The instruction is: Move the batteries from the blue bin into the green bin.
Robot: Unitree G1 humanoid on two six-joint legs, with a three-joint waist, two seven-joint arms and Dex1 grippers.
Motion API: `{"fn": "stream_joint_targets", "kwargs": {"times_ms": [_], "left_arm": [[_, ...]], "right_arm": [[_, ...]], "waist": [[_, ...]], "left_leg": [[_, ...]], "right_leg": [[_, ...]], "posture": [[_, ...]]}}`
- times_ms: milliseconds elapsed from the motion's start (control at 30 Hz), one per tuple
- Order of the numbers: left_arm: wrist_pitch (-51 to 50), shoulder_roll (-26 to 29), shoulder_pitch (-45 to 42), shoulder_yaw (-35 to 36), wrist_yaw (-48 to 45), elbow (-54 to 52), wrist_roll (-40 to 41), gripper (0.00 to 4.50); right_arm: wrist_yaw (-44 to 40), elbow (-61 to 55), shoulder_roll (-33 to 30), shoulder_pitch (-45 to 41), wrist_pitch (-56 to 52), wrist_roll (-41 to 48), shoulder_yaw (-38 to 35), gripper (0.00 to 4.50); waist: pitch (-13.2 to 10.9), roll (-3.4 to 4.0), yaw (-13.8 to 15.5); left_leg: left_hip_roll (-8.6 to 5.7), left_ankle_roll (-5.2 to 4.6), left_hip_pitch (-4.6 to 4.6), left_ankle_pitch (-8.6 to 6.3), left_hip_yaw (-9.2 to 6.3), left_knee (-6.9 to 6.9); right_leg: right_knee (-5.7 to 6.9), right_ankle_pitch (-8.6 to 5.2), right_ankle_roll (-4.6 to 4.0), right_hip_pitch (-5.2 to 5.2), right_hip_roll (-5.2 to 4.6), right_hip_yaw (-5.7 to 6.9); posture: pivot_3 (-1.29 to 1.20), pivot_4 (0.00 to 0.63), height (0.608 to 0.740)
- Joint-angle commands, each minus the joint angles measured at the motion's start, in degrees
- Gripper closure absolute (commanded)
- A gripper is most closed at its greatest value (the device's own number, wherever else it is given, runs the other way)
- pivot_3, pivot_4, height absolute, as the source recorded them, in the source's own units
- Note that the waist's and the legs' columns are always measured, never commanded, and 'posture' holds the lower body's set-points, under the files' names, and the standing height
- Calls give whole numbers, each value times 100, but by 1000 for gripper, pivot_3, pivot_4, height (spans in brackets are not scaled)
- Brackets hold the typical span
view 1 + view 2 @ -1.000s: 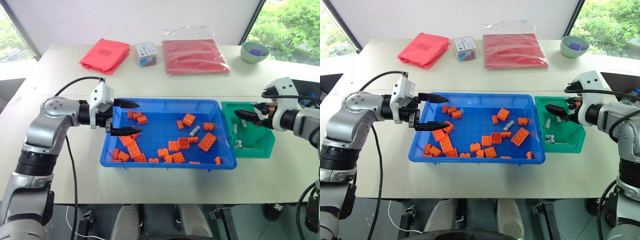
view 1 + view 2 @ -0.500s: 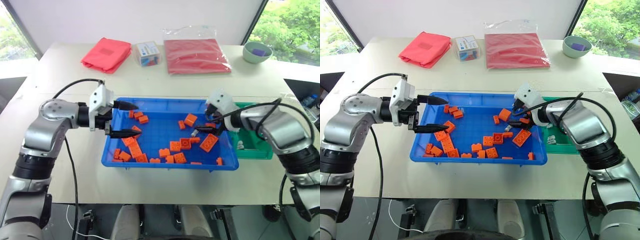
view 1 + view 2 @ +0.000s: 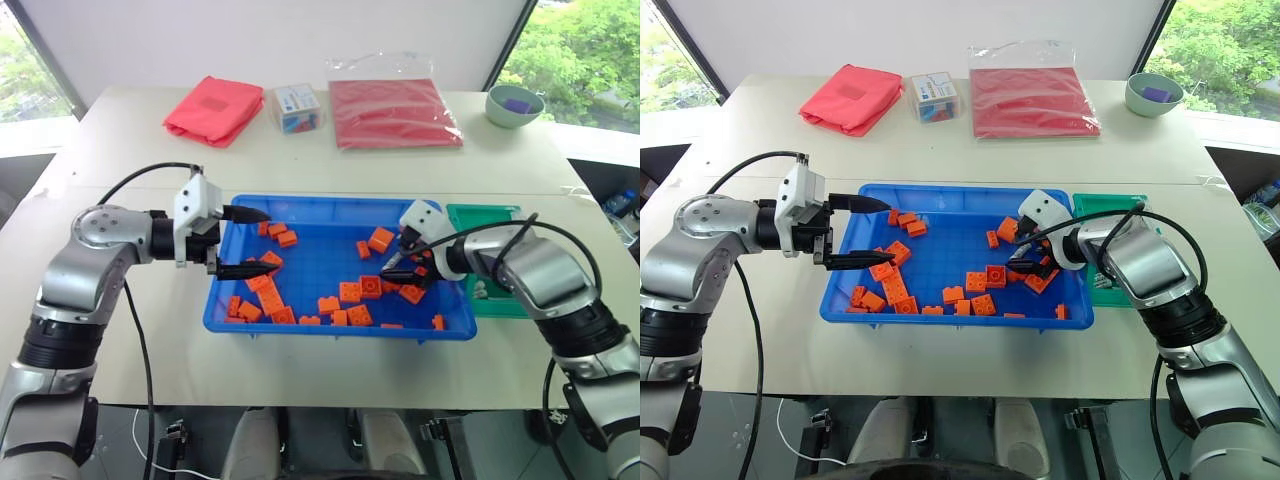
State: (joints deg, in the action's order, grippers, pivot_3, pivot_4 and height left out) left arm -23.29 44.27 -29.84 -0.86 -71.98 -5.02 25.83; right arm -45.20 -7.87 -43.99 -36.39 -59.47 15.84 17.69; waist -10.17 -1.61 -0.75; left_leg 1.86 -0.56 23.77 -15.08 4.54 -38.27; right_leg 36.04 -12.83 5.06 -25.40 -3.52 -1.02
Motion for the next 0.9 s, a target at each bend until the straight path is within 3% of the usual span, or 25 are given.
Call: {"fn": "stream_joint_targets", "kwargs": {"times_ms": [33, 67, 133, 267, 467, 633, 767, 900], "left_arm": [[37, 16, -98, 144, 13, -113, 110, 0], [37, 15, -114, 137, 7, -103, 109, 0], [42, 13, -157, 122, -13, -76, 106, 0], [35, 18, -212, 108, -60, -45, 119, 0], [23, -20, -251, 72, -88, -11, 140, 0], [34, -65, -218, 41, -116, -10, 171, 0], [64, -136, -270, 45, -149, 102, 192, 0], [121, -377, -426, 80, -117, 294, 256, 0]], "right_arm": [[0, 17, -16, 84, 68, -114, 14, 161], [6, 46, 9, 90, 91, -129, 24, 161], [29, 96, 60, 96, 141, -167, 22, 691], [27, -40, 59, 103, 62, -132, -130, 2303], [-139, -559, -216, -161, -660, 536, -1279, 2290], [-221, -418, -993, -348, -1090, 886, -2535, 2290], [-290, -342, -1582, 153, -1102, 931, -3041, 2290], [-216, -444, -1601, 849, -1053, 998, -3395, 2290]], "waist": [[0, 0, 3], [0, 0, 2], [0, 0, 4], [0, 0, 10], [0, 0, 9], [-1, 1, 25], [1, -1, 14], [1, 0, -12]], "left_leg": [[0, 0, 0, 0, 0, 0], [0, 0, -1, 0, 1, -1], [0, 0, -1, 0, 1, -2], [-1, 0, -1, 0, 1, -2], [-1, 0, 1, 0, 0, -2], [-1, 0, 1, 0, -2, -2], [-1, 0, 1, 0, -1, 3], [0, 0, -6, 0, 0, 2]], "right_leg": [[0, 0, 0, 0, 0, 0], [0, 0, 0, 1, 0, 0], [0, 0, 0, 2, 0, 0], [0, 0, 0, 3, 0, 1], [0, 5, 8, 2, -2, 1], [-1, 4, 7, 2, -3, 1], [-4, -1, -2, 4, -4, 8], [-1, -1, -2, 3, -2, -2]], "posture": [[0, 150, 736], [0, 150, 736], [0, 150, 736], [0, 150, 736], [0, 150, 736], [0, 150, 736], [0, 150, 736], [0, 150, 736]]}}
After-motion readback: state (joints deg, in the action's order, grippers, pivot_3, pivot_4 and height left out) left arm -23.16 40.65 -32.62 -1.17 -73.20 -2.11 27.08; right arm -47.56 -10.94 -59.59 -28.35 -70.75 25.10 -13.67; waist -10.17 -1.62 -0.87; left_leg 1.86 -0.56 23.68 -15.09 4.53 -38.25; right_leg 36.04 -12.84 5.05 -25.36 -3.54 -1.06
